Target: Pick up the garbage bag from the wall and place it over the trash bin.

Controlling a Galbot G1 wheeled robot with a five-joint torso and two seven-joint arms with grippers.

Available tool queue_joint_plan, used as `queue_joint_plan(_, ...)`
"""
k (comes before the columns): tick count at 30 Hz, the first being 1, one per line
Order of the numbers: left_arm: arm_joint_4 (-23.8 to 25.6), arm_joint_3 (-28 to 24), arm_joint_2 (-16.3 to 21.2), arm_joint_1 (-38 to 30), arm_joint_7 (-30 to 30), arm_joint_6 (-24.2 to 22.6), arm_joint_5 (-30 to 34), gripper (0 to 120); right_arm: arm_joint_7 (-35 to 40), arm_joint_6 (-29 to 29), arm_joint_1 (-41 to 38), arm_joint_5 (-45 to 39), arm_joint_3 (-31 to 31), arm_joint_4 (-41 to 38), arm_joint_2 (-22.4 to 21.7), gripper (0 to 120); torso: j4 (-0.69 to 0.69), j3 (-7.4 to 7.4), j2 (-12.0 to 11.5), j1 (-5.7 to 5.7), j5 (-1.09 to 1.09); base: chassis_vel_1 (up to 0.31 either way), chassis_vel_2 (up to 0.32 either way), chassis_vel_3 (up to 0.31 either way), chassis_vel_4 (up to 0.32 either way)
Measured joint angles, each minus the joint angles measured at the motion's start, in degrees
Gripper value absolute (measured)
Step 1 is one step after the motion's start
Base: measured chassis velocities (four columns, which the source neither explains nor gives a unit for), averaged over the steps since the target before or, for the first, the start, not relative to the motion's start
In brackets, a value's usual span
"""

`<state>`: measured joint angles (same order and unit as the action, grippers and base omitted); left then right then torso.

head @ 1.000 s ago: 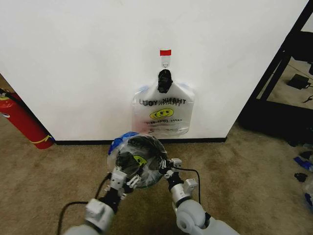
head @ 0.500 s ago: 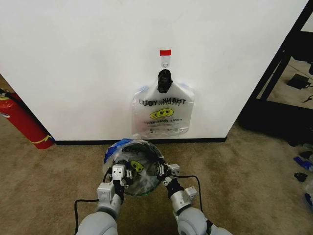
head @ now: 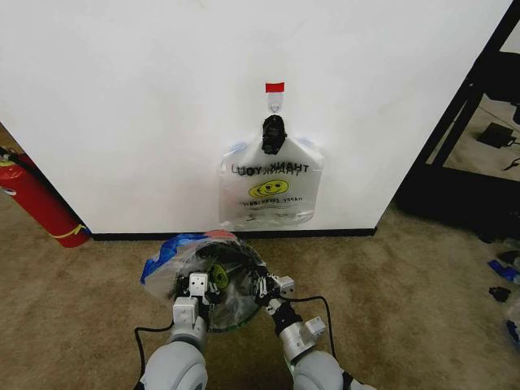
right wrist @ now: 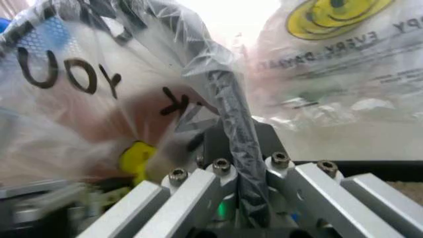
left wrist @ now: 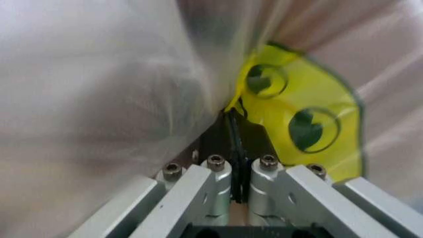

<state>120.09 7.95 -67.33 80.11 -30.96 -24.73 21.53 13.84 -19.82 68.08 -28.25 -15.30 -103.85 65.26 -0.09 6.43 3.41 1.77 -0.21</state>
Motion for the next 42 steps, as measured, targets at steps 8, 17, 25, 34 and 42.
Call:
queue_joint_plan(8, -4.79, -0.54, -0.95, -3.55, 0.13, 0.95, -1.48, 0, -2.44, -0.67, 0.87, 0.7, -0.16, -0.55, -0.54, 0, 0.0, 0.0, 0.0, 0.0, 0.0, 0.0, 0.0, 0.0, 0.0)
queue_joint_plan(17, -9.77, -1.49, -0.76, -7.31, 0.34, 2.28, -4.77, 0, -4.44, -0.89, 1.4, -0.71, -0.45, -1.25, -1.03, 0, 0.0, 0.0, 0.0, 0.0, 0.0, 0.0, 0.0, 0.0, 0.0)
queue_joint_plan(25, -11.95, -0.3, 0.65, -7.83, 0.41, 2.72, -7.18, 0, -4.15, -1.35, 0.79, -1.22, 0.69, -1.34, -1.23, 0, 0.0, 0.0, 0.0, 0.0, 0.0, 0.0, 0.0, 0.0, 0.0)
queue_joint_plan(34, -9.84, 0.48, 1.77, -6.37, 1.85, 4.16, -7.25, 0, -4.11, -1.42, -0.61, -1.46, 0.74, 0.25, -0.6, 0, -0.01, 0.0, 0.0, 0.0, -0.01, 0.0, 0.0, 0.0, 0.0)
queue_joint_plan(42, -4.31, -1.57, 4.03, -1.92, 4.87, 2.25, -8.4, 0, -4.22, -2.69, -1.72, -0.91, 0.45, 3.28, 0.85, 0, 0.01, 0.0, 0.0, 0.0, 0.0, 0.0, 0.0, 0.0, 0.0)
